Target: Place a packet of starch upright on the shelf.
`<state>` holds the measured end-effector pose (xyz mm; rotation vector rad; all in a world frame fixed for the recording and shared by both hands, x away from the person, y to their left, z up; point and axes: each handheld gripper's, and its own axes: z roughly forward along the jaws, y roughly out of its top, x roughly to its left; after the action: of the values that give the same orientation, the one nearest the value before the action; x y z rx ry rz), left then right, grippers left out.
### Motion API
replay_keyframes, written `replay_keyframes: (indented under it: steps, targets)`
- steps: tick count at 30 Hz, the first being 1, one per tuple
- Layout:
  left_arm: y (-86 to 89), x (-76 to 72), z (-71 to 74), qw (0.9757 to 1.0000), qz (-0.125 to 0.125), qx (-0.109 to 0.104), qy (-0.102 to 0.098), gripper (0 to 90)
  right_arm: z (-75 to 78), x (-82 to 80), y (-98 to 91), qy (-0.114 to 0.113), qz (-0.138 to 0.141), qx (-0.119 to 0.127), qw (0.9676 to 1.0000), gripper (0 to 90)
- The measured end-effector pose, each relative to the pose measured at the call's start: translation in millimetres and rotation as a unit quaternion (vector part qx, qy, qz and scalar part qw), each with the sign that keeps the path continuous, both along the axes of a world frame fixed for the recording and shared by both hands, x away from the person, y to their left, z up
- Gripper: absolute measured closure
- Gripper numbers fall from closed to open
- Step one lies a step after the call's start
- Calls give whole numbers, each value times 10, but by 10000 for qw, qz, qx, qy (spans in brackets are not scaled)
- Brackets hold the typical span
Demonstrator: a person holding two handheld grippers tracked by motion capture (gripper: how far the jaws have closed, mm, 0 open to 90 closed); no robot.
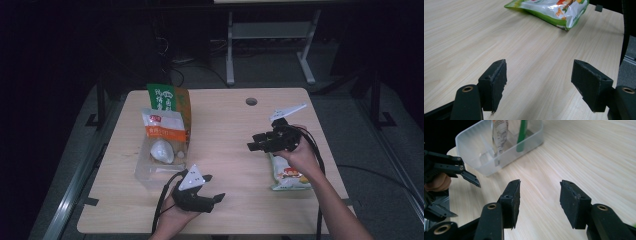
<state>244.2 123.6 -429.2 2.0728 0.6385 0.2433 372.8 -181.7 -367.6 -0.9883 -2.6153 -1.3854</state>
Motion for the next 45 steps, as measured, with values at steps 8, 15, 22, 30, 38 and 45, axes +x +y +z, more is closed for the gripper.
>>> replay_keyframes:
  steps: [8, 15, 22, 30, 38, 45]
  targets:
    - [-13, -6, -1, 10000, 12, -55, 11, 280, -82, -58, -280, 138, -236, -127, 9995, 469]
    - [-23, -8, 0, 10000, 17, -35, 0, 280, -152, -102, -513, 225, -491, -217, 9983, 466]
    - [-17, -2, -1, 10000, 20, -23, -3, 280, -267, -143, -784, 378, -860, -314, 9951, 457]
    - [-26, 0, -5, 10000, 16, 0, 0, 280, -398, -177, -1012, 534, -1143, -482, 9908, 432]
    - [-33, -1, -8, 10000, 15, -7, 10, 279, -529, -224, -1248, 689, -1527, -670, 9836, 430]
    - [-56, 4, -19, 10000, -4, 1, 12, 279, -644, -258, -1480, 765, -1965, -833, 9740, 444]
